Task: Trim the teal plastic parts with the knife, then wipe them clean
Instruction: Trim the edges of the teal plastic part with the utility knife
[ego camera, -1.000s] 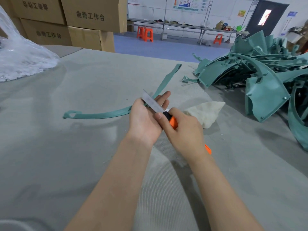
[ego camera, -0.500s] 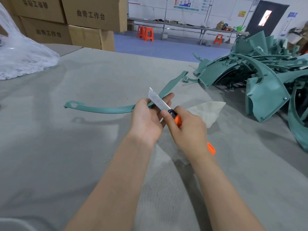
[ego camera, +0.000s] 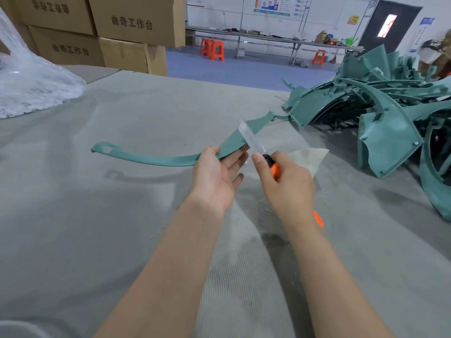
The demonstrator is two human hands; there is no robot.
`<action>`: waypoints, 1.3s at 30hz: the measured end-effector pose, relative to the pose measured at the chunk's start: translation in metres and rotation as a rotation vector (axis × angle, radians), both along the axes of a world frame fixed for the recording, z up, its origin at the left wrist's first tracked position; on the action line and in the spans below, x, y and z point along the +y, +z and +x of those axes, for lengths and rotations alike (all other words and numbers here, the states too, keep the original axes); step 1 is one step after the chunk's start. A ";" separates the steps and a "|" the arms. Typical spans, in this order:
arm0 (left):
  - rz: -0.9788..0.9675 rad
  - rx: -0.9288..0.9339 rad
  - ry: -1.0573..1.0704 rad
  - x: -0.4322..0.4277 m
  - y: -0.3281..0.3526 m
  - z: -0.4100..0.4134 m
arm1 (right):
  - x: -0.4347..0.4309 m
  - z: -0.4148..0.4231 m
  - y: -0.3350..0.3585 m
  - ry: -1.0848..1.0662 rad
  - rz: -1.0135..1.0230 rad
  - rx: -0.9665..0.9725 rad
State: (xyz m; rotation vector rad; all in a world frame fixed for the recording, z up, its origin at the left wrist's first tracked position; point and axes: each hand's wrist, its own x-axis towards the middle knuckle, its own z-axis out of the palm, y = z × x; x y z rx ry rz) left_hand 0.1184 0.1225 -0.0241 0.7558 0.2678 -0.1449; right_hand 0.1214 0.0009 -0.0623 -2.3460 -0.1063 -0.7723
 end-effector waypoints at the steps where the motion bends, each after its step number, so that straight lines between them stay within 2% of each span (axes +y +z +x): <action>1: -0.005 0.000 0.008 0.001 0.000 0.001 | 0.001 -0.001 0.000 0.020 -0.006 -0.001; 6: -0.092 0.007 0.010 0.004 0.000 0.003 | 0.012 -0.006 0.001 0.157 -0.072 0.019; 11: -0.167 -0.021 0.001 0.004 -0.001 0.004 | 0.016 -0.009 0.000 0.170 -0.104 0.034; 20: -0.163 -0.007 -0.012 0.003 0.001 0.002 | 0.016 -0.008 0.000 0.138 -0.156 0.022; 39: -0.097 -0.039 -0.056 0.004 0.002 0.000 | 0.013 -0.004 -0.002 0.102 -0.139 0.028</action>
